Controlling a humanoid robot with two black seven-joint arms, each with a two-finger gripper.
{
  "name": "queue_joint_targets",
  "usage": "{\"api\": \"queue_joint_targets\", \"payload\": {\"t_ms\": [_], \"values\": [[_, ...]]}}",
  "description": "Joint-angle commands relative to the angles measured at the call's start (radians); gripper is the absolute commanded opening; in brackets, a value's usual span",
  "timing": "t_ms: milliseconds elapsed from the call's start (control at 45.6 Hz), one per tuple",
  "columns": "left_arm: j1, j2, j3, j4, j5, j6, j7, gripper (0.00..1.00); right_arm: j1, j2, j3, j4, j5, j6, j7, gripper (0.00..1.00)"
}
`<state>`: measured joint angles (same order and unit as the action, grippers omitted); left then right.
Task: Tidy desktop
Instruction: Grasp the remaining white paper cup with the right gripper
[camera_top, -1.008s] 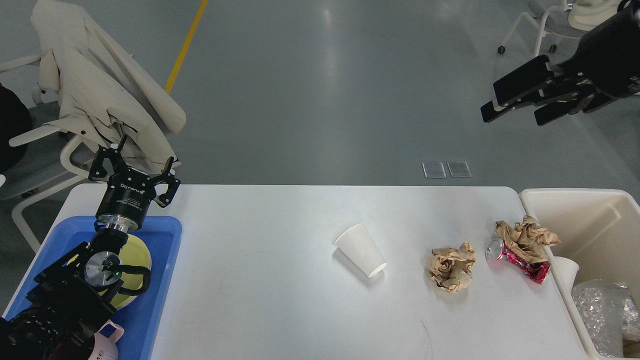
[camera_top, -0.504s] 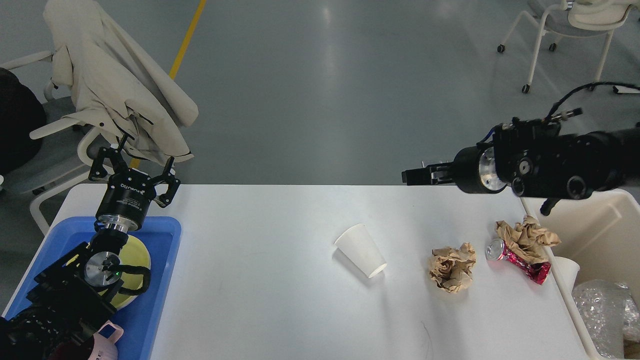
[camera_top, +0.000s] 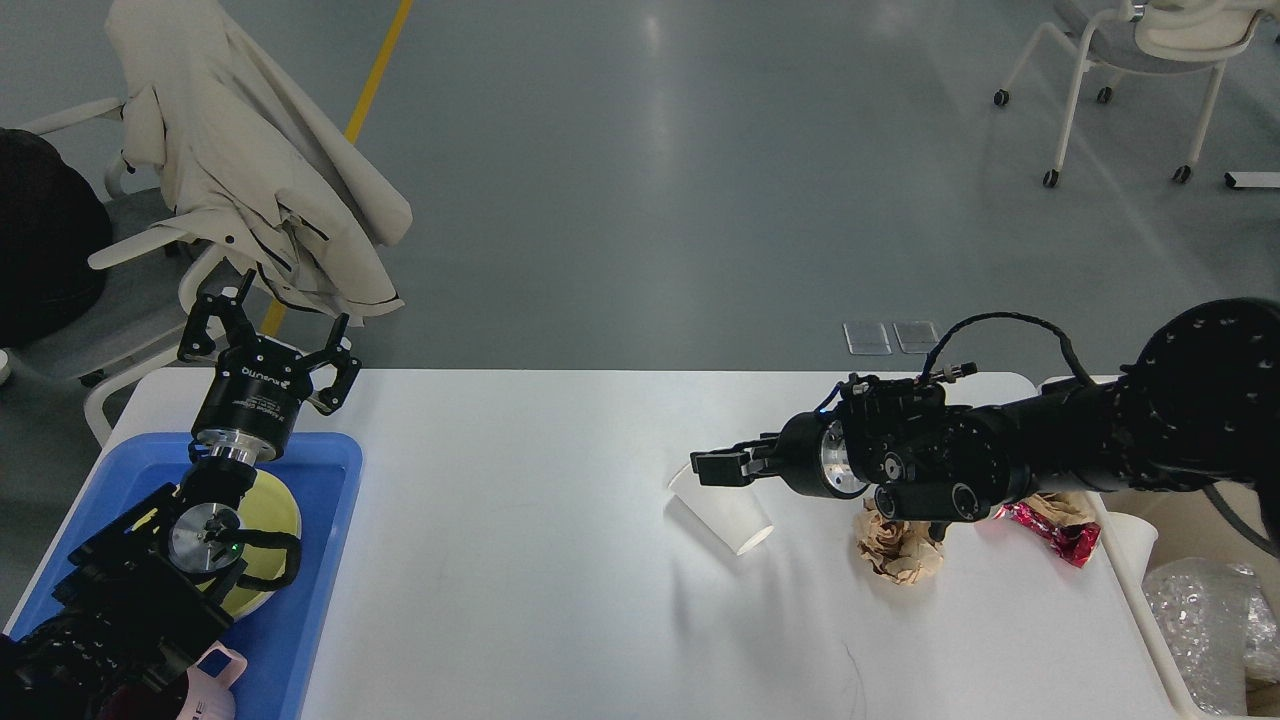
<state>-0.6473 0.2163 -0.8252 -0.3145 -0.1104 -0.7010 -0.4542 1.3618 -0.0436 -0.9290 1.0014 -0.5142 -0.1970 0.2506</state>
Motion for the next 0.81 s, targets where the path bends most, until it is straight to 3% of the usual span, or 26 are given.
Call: {"api": "queue_joint_targets", "payload": {"t_ms": [0, 88, 241, 636, 701, 789], "values": [[0.0, 0.0, 0.0, 0.0, 0.0, 0.0, 0.0, 1.0, -0.039, 0.034, -0.011, -0.059, -0.035, 0.005, -0.014, 1.0], [0.0, 0.0, 0.0, 0.0, 0.0, 0.0, 0.0, 1.0, -0.078, 0.042, -0.007, -0.092, -0.038, 0.005, -0.025, 1.0], [0.0, 0.0, 0.0, 0.0, 0.0, 0.0, 0.0, 1.0, -0.164, 0.05, -0.002, -0.164, -0.052, 0.005, -0.086, 1.0], [0.0, 0.0, 0.0, 0.0, 0.0, 0.0, 0.0, 1.0, -0.224, 0.054, 0.03, -0.21, -0.066, 0.005, -0.083, 0.99], [0.0, 0.0, 0.0, 0.0, 0.0, 0.0, 0.0, 1.0, -0.227, 0.056, 0.032, -0.21, -0.064, 0.005, -0.082, 0.95], [0.0, 0.0, 0.0, 0.0, 0.0, 0.0, 0.0, 1.0, -0.24, 0.056, 0.038, -0.21, -0.064, 0.005, -0.077, 0.74]]}}
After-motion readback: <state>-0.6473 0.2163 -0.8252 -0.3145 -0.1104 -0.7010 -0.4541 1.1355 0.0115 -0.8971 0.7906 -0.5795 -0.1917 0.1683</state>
